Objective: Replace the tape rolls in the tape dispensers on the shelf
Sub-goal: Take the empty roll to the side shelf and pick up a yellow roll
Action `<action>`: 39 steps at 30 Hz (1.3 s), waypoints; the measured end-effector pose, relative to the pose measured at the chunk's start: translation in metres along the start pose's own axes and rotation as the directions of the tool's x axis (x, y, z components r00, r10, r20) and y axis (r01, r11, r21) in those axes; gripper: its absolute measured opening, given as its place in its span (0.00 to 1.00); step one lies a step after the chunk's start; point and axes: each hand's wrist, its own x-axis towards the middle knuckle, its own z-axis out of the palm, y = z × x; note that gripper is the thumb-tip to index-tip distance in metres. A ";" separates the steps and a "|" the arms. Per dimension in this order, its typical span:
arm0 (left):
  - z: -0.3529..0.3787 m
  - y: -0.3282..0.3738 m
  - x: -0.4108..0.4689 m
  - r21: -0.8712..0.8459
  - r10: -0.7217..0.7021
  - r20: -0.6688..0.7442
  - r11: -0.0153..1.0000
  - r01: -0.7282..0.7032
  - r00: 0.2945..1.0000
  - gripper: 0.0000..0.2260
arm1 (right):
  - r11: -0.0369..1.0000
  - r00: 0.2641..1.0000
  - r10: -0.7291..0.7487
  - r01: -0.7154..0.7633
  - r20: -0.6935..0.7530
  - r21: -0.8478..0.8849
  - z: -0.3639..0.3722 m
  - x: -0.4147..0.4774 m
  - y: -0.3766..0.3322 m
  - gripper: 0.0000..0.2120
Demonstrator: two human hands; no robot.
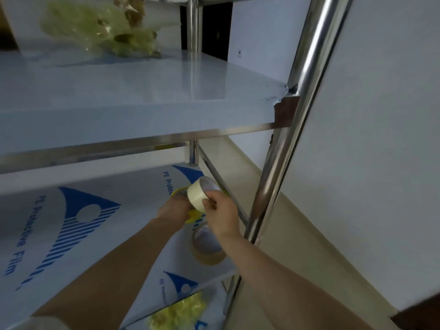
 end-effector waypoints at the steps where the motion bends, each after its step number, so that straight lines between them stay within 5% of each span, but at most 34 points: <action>1: 0.000 -0.003 -0.002 0.034 0.016 -0.002 0.999 -0.016 1.000 0.22 | 1.000 1.000 -0.001 0.001 0.006 -0.007 0.001 0.002 0.003 0.12; 4: -0.005 -0.006 -0.014 -0.022 -0.074 0.044 0.997 0.075 0.996 0.23 | 0.999 1.000 -0.028 0.029 0.009 -0.025 0.006 0.007 0.007 0.11; 7: -0.029 -0.009 -0.038 0.165 -0.069 -0.108 0.983 0.086 0.992 0.22 | 0.996 0.998 -0.051 0.054 0.040 -0.069 0.010 0.014 0.004 0.11; 14: -0.076 -0.038 -0.084 0.008 -0.131 -0.263 0.990 0.138 0.956 0.18 | 0.934 0.877 0.082 0.099 0.473 -0.344 0.038 0.048 0.010 0.25; 20: -0.088 -0.045 -0.110 -0.123 -0.260 -0.273 0.964 0.234 0.926 0.13 | 0.805 0.811 0.226 0.157 0.540 -0.573 0.049 0.049 0.007 0.14; 24: -0.094 -0.054 -0.127 -0.287 -0.339 -0.275 0.922 0.260 0.899 0.08 | 0.607 0.860 -0.008 0.409 0.510 -0.681 0.055 0.043 -0.013 0.04; 26: -0.098 -0.057 -0.137 -0.341 -0.371 -0.292 0.902 0.266 0.882 0.07 | 0.732 0.857 -0.143 0.428 0.496 -0.530 0.068 0.037 -0.034 0.09; 28: -0.104 -0.059 -0.149 -0.362 -0.395 -0.314 0.890 0.276 0.863 0.06 | 0.984 0.819 -0.051 0.138 0.572 -0.110 0.086 0.028 -0.061 0.14; 31: -0.111 -0.067 -0.172 -0.361 -0.452 -0.365 0.875 0.324 0.814 0.05 | 0.889 0.617 0.155 -0.428 0.772 0.164 0.118 -0.001 -0.092 0.18; 36: -0.128 -0.091 -0.224 -0.383 -0.524 -0.409 0.842 0.381 0.747 0.08 | 0.673 0.401 0.089 -0.699 0.912 0.242 0.152 -0.051 -0.124 0.16; 39: -0.142 -0.104 -0.262 -0.439 -0.576 -0.442 0.807 0.394 0.688 0.13 | 0.660 0.374 0.040 -0.706 0.927 0.256 0.167 -0.082 -0.148 0.16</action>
